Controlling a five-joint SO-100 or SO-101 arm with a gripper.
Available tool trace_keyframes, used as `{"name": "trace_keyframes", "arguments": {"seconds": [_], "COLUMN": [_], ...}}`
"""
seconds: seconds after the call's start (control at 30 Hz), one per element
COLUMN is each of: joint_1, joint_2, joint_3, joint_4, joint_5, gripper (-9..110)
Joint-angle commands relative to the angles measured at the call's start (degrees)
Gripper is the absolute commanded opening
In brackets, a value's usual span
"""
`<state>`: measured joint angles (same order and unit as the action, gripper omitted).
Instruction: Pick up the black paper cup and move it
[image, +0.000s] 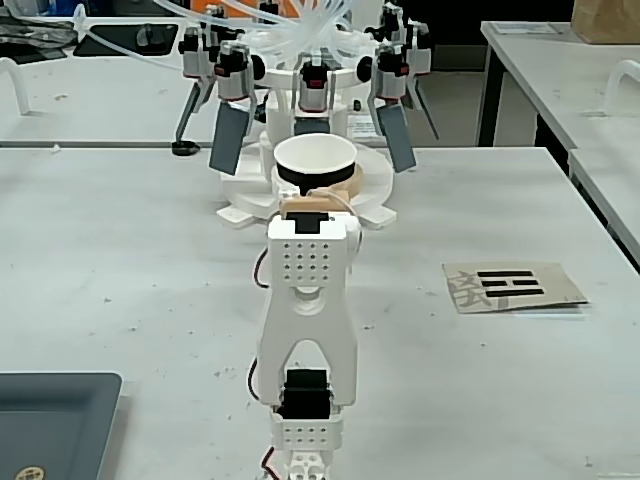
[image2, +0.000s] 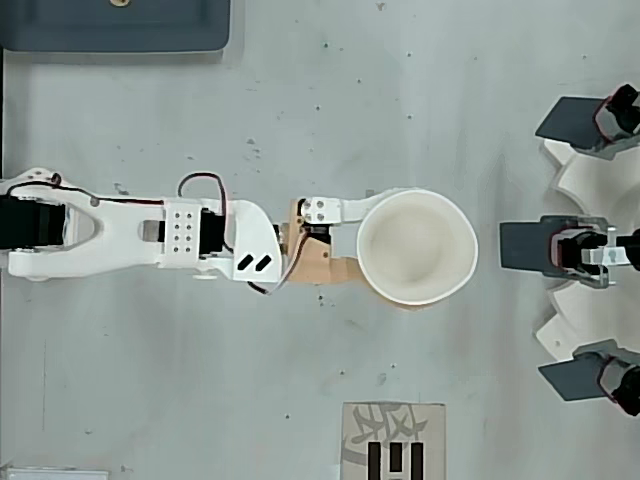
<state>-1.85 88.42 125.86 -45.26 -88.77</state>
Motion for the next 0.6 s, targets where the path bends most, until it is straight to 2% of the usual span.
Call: {"name": "trace_keyframes", "arguments": {"seconds": [0.0, 0.57], "joint_1": [0.53, 0.53], "joint_2": [0.0, -1.85], "joint_3": [-4.04, -6.33], "joint_4": [0.09, 0.44], "joint_5": [0.26, -0.09], "gripper": [11, 11]}}
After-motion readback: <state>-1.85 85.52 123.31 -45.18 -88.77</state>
